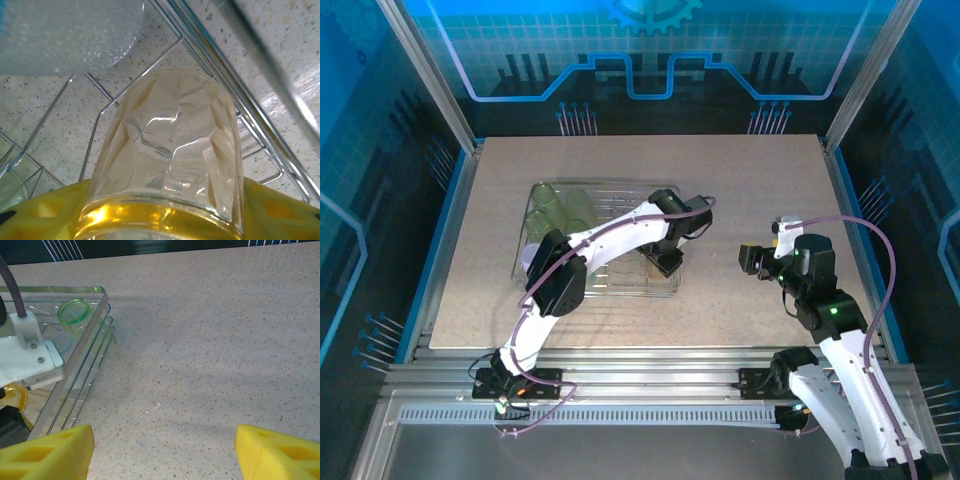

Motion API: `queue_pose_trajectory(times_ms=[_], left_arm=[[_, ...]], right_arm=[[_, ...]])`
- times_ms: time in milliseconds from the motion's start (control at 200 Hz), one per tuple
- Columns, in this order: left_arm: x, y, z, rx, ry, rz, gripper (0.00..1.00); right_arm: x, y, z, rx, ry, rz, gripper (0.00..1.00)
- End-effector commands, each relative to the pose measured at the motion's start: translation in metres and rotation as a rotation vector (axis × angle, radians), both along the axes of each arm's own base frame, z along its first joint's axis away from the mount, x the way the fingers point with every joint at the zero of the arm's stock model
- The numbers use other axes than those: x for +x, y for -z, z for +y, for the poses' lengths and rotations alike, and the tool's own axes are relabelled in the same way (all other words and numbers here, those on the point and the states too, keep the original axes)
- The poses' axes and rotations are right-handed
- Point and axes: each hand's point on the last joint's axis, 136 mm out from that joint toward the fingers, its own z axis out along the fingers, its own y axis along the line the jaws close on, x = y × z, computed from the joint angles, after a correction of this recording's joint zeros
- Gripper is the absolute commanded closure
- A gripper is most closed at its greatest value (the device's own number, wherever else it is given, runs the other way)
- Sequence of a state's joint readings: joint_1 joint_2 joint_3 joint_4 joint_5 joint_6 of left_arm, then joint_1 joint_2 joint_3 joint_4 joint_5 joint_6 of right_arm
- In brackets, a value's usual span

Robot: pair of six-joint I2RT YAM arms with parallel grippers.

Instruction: Load the cups into the dish rack

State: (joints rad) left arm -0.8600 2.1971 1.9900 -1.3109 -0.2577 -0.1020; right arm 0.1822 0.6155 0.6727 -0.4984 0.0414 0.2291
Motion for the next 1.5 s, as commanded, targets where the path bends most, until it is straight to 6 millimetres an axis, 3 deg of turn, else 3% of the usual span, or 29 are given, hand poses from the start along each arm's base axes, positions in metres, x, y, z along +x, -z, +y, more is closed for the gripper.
queue_pose_trajectory(times_ms=[0,185,425,535,610,941,1301,1396,1496], left_arm=[[-0.006,0.005,0.002,0.046,0.025,0.028,0.49],[-0.004,0.012,0.002,0.063,0.028,0.027,0.44],[0.0,0.006,0.0,0.055,0.028,0.005,0.35],[0.002,0.0,0.002,0.057,0.022,-0.018,0.13],[0.003,-0.003,0.003,0.057,0.016,-0.029,0.09],[-0.002,-0.014,0.006,0.037,0.014,-0.046,0.08],[-0.008,-0.047,0.002,-0.13,0.018,-0.125,0.08],[-0.002,-0.059,0.009,-0.159,0.009,-0.195,0.08],[0.025,-0.075,0.036,-0.126,-0.036,-0.396,0.06]], right_arm=[[0.001,0.003,-0.003,0.013,0.013,0.004,0.25],[0.002,0.004,-0.003,0.013,0.013,0.007,0.24],[0.002,0.005,-0.003,0.013,0.013,0.012,0.24],[0.003,0.005,-0.004,0.013,0.017,0.011,0.24],[0.003,0.006,-0.005,0.013,0.024,0.012,0.24],[0.003,0.008,-0.007,0.014,0.036,0.018,0.24],[-0.003,0.006,-0.008,0.021,0.041,0.031,0.24],[-0.003,0.008,-0.009,0.026,0.048,0.035,0.23],[-0.001,0.014,-0.011,0.034,0.069,0.041,0.23]])
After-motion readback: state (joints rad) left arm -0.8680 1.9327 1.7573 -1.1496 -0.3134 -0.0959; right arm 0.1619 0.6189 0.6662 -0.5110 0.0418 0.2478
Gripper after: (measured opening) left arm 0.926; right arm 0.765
